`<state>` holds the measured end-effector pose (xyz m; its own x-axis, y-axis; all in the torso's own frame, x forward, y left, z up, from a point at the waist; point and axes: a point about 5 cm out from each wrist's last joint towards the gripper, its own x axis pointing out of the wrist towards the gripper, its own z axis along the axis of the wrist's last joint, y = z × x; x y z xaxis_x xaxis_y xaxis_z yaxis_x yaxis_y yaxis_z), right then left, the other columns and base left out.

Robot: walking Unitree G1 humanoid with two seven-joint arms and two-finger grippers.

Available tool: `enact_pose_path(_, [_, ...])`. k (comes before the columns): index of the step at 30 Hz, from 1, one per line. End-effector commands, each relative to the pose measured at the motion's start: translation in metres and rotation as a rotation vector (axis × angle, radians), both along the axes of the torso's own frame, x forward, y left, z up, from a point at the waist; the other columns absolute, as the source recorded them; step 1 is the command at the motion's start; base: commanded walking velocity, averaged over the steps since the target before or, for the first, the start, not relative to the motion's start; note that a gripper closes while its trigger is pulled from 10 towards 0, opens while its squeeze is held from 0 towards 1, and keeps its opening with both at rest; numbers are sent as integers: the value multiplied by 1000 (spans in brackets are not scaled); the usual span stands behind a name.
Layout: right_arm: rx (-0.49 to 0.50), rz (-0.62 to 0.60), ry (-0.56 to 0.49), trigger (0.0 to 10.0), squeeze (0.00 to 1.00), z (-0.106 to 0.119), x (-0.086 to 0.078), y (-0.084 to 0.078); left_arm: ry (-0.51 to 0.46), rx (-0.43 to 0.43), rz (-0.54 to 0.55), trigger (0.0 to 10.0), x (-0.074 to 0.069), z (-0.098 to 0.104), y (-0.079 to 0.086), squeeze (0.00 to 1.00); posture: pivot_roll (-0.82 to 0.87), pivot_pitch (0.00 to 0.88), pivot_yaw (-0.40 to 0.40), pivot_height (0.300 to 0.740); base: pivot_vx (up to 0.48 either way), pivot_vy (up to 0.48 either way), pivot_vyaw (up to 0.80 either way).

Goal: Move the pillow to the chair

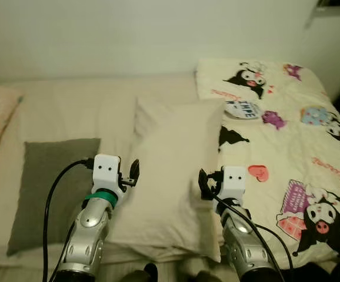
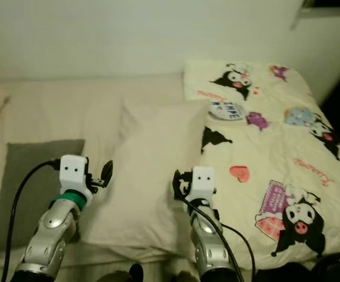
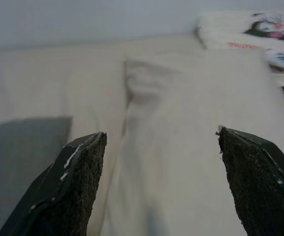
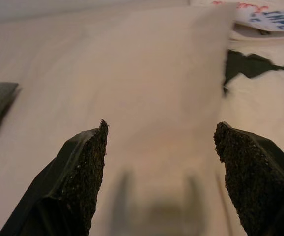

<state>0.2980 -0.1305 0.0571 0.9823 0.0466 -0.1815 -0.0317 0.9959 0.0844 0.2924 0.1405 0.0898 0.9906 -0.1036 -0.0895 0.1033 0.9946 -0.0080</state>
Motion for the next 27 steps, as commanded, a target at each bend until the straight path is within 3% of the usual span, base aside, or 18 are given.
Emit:
enact_pose_path(1, [7, -6, 21, 10000, 0, -4, -3, -1, 29, 14, 3, 10000, -1, -5, 1, 0, 6, 66, 75, 740, 0, 0, 0])
enact_pose_path(27, [17, -8, 23, 10000, 0, -3, 0, 1, 31, 58, 43, 10000, 2, -6, 11, 0, 15, 66, 74, 740, 0, 0, 0])
